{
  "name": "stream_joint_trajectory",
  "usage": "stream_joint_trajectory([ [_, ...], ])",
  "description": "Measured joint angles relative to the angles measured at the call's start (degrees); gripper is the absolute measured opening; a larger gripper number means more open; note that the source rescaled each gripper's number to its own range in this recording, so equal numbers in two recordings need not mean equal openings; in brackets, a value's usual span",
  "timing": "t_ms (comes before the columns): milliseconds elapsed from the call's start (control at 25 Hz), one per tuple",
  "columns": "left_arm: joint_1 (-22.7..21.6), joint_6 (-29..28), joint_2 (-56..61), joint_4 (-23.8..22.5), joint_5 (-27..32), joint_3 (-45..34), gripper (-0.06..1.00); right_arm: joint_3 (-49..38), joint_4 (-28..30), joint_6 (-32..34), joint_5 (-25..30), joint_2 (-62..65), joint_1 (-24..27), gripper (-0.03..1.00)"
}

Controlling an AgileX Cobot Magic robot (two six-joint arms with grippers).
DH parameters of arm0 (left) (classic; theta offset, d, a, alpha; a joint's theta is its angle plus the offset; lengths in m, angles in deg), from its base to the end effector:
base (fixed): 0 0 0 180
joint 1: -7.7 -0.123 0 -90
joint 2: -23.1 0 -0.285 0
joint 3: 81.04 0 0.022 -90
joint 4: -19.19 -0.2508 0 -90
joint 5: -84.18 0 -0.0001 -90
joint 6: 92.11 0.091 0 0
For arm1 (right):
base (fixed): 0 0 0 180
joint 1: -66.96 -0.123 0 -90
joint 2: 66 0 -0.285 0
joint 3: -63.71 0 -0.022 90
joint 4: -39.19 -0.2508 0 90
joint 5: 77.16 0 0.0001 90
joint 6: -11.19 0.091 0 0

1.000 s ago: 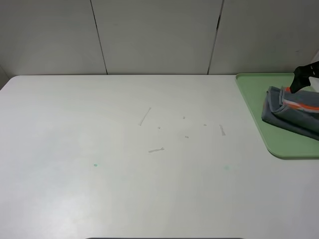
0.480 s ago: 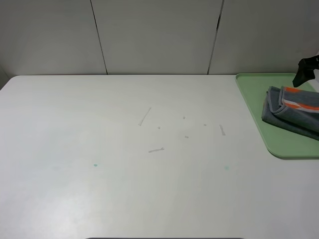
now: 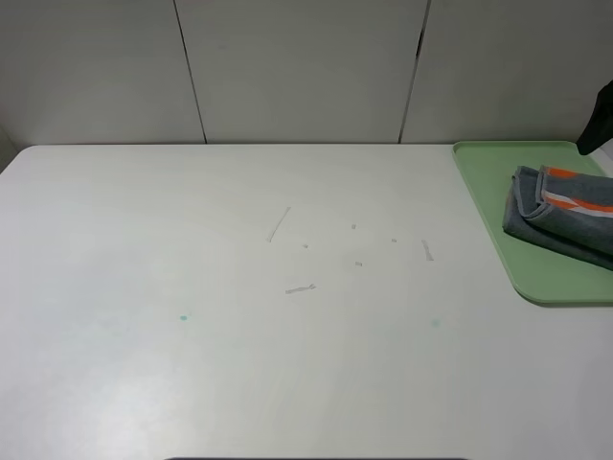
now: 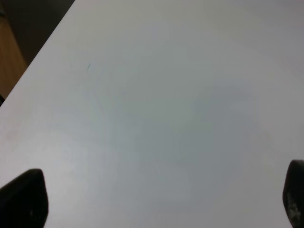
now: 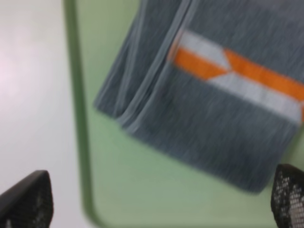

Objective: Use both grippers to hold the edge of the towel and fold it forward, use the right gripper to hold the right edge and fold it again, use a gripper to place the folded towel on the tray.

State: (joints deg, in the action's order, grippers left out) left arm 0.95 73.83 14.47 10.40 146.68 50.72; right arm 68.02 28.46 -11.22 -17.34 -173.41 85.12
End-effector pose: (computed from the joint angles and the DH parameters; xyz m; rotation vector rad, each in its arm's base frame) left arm -0.0064 0.0117 0.2773 -0.3837 2.0394 0.1068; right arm 0.3480 -0.0987 0.2739 -0.0058 2.8010 0.0860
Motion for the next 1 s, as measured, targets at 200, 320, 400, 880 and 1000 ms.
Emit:
stream_joint_trajectory([
  [200,0.0,0.0,0.0,0.0,0.0,0.0,1.0,0.0,-0.5,0.7,8.6,3.1,0.0,1.0],
  [320,0.0,0.0,0.0,0.0,0.0,0.0,1.0,-1.1,-1.0,1.5,9.4,6.0,0.0,1.0],
  [400,0.0,0.0,0.0,0.0,0.0,0.0,1.0,-2.9,-1.7,1.7,9.4,8.9,0.0,1.0],
  [880,0.0,0.0,0.0,0.0,0.0,0.0,1.0,-20.3,-1.8,4.0,9.8,34.9,0.0,1.0],
  [1000,0.0,0.0,0.0,0.0,0.0,0.0,1.0,-24.4,-1.8,4.7,9.8,42.5,0.0,1.0],
])
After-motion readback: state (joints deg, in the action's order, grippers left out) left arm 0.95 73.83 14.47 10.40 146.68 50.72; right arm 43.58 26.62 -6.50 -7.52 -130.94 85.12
